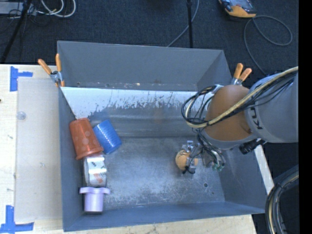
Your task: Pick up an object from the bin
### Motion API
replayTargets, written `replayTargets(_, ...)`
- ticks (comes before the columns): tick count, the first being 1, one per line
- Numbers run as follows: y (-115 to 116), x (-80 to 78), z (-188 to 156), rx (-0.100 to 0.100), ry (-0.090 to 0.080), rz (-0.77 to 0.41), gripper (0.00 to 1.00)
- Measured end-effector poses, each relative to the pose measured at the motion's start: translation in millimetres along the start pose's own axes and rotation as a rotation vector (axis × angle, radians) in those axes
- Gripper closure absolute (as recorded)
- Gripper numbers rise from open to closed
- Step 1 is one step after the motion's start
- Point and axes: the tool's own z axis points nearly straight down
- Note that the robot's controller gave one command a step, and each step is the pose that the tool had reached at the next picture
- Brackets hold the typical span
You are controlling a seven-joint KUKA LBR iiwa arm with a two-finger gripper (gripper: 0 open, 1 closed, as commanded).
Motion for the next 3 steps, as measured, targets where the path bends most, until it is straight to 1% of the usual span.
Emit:
replayTargets(1, 0.0, 0.6, -13.6, 0.0, 0.002, 0.0, 1.0)
replayTargets(3, 0.1, -0.2, -44.0, 0.0, -0.001, -0.001, 1.0)
